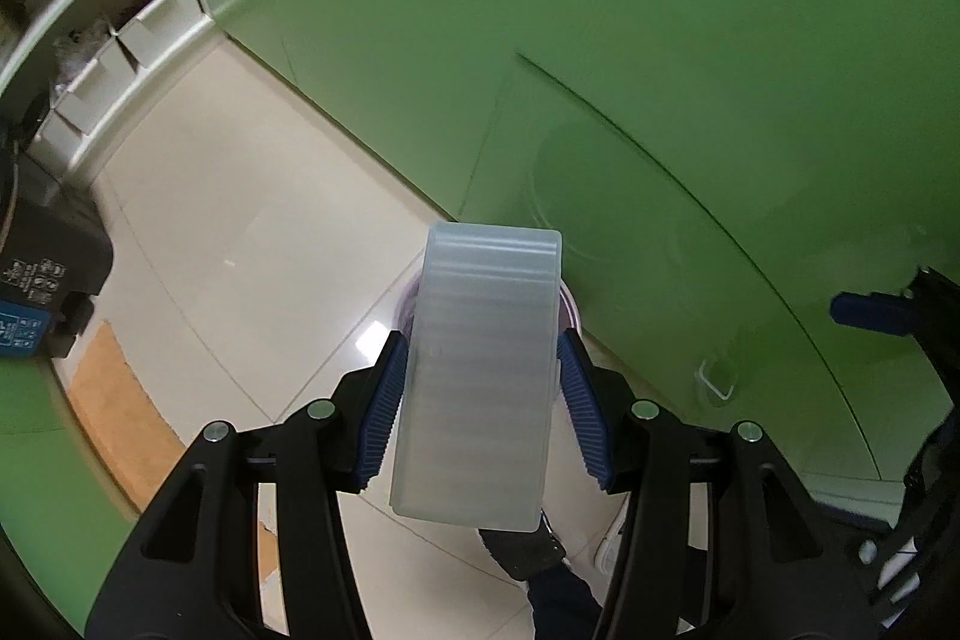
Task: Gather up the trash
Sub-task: 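Open the right tool to drop the paper while the left tool drops the tray, then move both tools back from the bin to the counter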
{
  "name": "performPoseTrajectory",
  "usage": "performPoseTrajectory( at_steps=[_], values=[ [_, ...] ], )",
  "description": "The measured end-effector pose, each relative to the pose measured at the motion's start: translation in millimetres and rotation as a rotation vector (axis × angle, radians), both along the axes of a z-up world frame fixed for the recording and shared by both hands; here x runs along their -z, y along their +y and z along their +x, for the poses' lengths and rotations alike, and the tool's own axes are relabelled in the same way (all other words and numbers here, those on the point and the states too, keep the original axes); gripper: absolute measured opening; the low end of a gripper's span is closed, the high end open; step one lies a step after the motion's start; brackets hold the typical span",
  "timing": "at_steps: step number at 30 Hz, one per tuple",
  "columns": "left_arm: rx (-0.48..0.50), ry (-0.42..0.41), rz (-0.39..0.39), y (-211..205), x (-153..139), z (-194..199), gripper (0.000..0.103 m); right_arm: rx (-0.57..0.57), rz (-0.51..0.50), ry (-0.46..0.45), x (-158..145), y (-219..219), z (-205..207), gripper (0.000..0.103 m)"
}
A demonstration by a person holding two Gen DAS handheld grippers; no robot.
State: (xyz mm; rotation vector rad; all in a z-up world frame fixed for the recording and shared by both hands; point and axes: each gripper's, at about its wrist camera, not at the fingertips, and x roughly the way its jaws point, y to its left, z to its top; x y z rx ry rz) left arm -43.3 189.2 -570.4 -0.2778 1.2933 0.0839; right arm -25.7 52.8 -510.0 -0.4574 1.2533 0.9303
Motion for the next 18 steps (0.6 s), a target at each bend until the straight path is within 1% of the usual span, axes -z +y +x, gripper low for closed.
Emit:
performPoseTrajectory(
  at_steps=[3, 5, 6, 7, 9, 10, 13, 18],
  values=[
    [0.009, 0.014, -0.011, -6.5, 9.1, 4.8, 0.051, 0.007, 0.002, 0.003, 1.3, -5.0, -0.7, 0.097],
    [0.009, 0.012, -0.003, -8.5, 11.8, 7.9, 0.052, 0.014, 0.006, 0.004, 2.2, -7.9, 0.2, 0.097],
    [0.006, 0.010, -0.004, -9.5, 12.9, 10.1, 0.062, 0.018, 0.009, 0.005, 1.6, -9.9, 1.0, 0.097],
    [0.002, 0.006, -0.002, -6.2, 13.9, 13.0, 0.081, 0.021, 0.011, 0.004, 1.0, -11.3, 1.5, 0.097],
    [-0.009, -0.011, -0.018, -6.2, 12.2, 15.2, 0.096, 0.028, 0.014, 0.005, 0.7, -10.8, 3.5, 0.097],
    [-0.012, -0.007, -0.017, -8.7, 13.3, 16.7, 0.100, 0.032, 0.016, 0.004, 0.0, -12.1, 4.2, 0.097],
    [-0.018, -0.003, -0.014, -8.8, 11.0, 19.4, 0.100, 0.037, 0.019, 0.003, -1.7, -16.9, 4.3, 0.097],
    [-0.020, -0.010, 0.006, -8.5, -5.3, 17.9, 0.100, 0.034, 0.027, -0.003, -12.3, -15.6, 2.2, 0.097]
  ],
)
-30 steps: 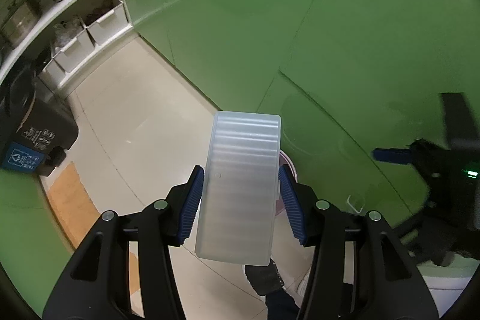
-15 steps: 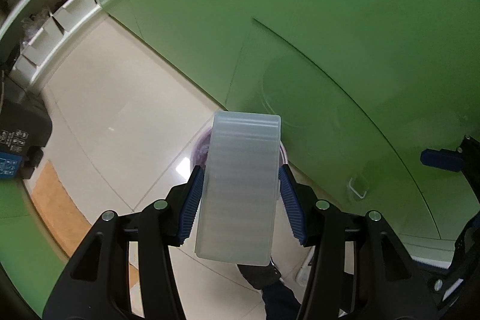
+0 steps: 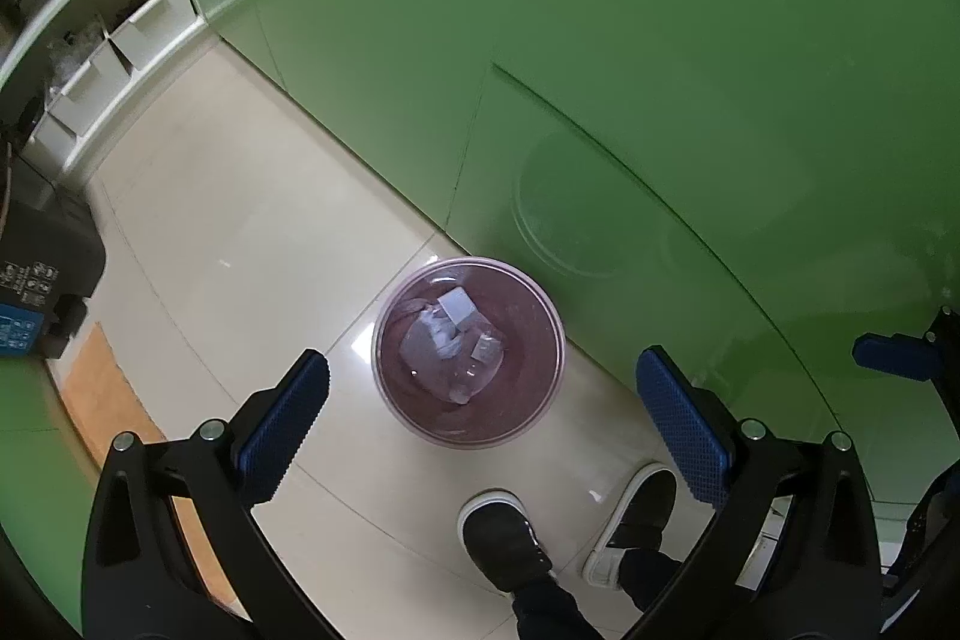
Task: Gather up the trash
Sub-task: 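Move both tools back from the bin to the counter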
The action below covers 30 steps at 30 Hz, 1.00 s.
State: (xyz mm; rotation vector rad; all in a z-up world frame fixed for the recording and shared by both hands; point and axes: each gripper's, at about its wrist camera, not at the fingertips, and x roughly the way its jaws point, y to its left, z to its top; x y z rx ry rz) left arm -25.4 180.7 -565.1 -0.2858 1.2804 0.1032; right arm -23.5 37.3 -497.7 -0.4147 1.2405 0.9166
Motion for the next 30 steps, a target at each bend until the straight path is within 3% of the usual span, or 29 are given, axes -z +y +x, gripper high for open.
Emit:
performPoseTrajectory(
  at_steps=[4, 8, 24, 30],
  values=[
    [-0.010, -0.011, 0.017, 3.4, -24.4, -6.9, 0.100, -0.003, 0.013, -0.006, -18.4, 1.9, -4.8, 0.097],
    [-0.032, -0.038, 0.026, 6.3, -67.8, -20.0, 0.100, -0.014, 0.036, -0.020, -53.5, 4.7, -14.1, 0.097],
    [-0.075, -0.225, 0.143, 18.4, -298.2, -51.5, 0.100, -0.032, 0.207, -0.158, -257.1, -9.8, -45.1, 0.097],
    [-0.061, -0.302, 0.159, 4.2, -364.3, -49.1, 0.100, 0.016, 0.280, -0.240, -326.0, -31.7, -37.7, 0.097]
  ],
)
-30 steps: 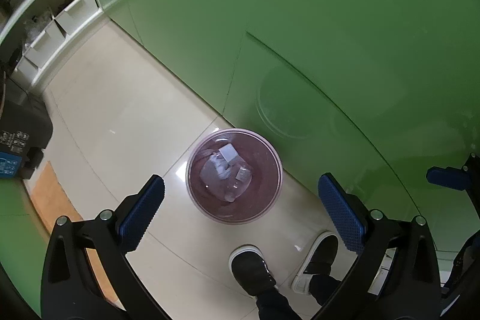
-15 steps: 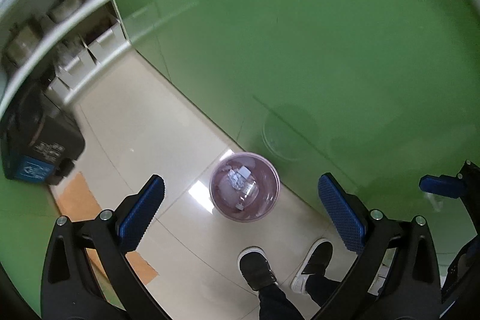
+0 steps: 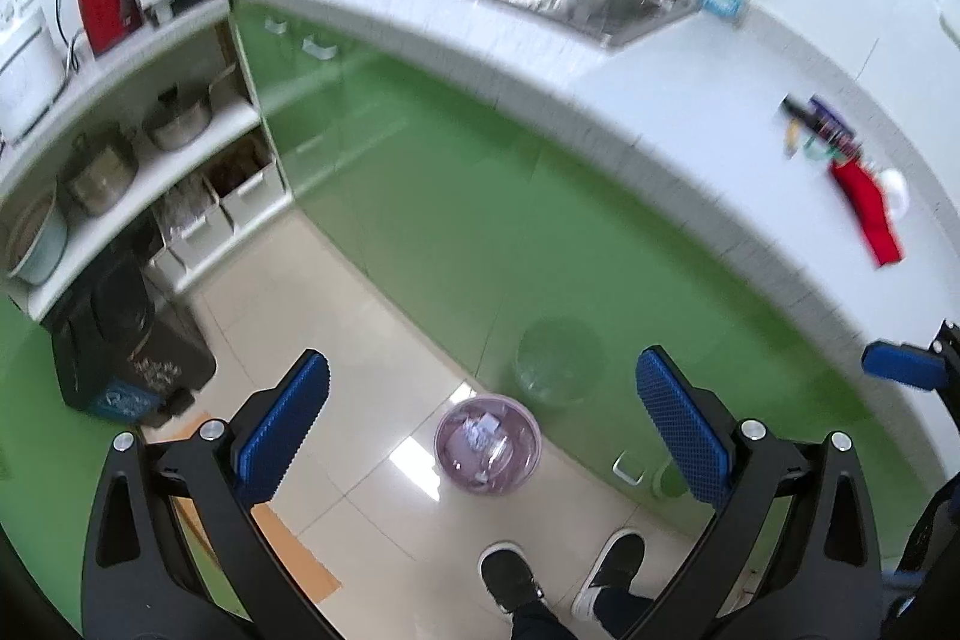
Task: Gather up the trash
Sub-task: 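Move both tools back from the bin to the counter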
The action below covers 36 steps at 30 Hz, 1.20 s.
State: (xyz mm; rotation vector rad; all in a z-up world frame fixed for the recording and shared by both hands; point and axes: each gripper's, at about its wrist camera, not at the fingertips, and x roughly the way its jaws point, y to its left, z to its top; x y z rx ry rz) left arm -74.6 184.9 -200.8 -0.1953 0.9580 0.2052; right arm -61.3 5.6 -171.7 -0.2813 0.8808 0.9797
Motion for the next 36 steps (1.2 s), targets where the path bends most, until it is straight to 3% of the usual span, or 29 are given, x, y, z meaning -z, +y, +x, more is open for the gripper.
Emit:
performPoseTrajectory(
  at_steps=[8, 18, 26, 36],
  values=[
    [0.067, -0.090, 0.016, -38.9, -65.1, 17.0, 0.100, 0.130, 0.044, -0.077, -54.1, -44.1, 30.7, 0.097],
    [0.193, -0.165, 0.012, -96.0, -110.3, 69.7, 0.100, 0.312, 0.048, -0.110, -79.0, -114.7, 77.7, 0.097],
    [0.318, -0.173, 0.001, -140.7, -114.1, 124.3, 0.100, 0.406, 0.038, -0.112, -84.5, -163.1, 108.2, 0.097],
    [0.410, -0.107, 0.014, -177.8, -85.5, 186.5, 0.100, 0.454, 0.014, -0.087, -75.3, -194.6, 127.1, 0.097]
  ],
)
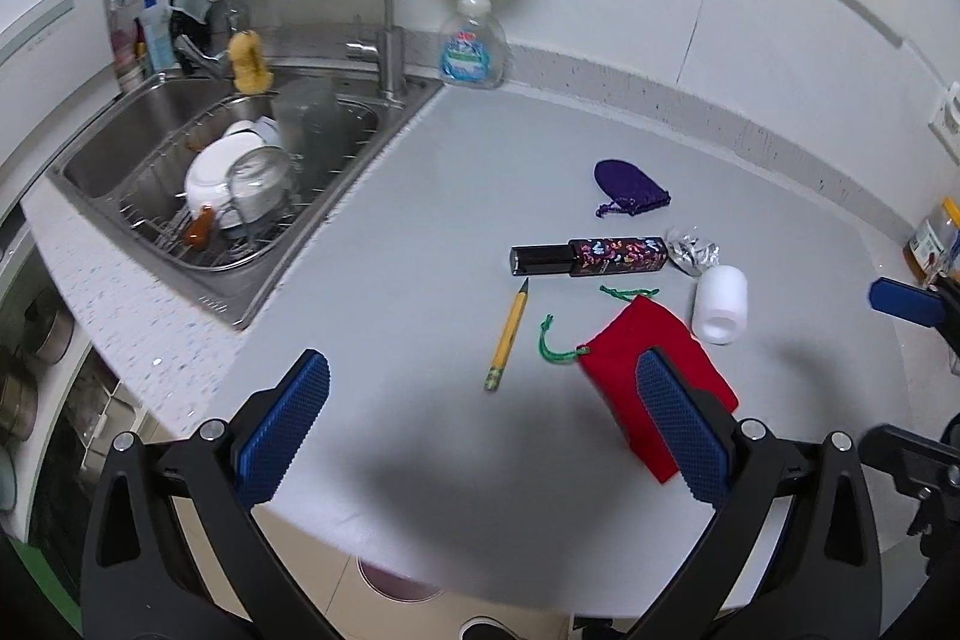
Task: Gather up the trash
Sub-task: 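Move both tools back from the bin to the counter, then grasp the yellow pencil with the left tool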
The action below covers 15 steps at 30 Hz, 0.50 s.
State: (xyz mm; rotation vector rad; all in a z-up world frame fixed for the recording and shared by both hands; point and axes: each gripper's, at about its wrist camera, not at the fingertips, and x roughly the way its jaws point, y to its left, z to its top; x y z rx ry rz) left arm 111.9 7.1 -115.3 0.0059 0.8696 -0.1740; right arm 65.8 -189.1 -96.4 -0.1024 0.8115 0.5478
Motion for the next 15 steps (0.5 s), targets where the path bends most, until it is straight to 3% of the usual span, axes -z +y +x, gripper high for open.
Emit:
performPoseTrajectory(
  at_steps=[15],
  values=[
    [0.089, 0.102, 0.066, -24.0, 35.9, 64.6, 0.100, 0.030, -0.001, 0.036, 9.7, -23.8, 18.6, 0.097]
  ],
)
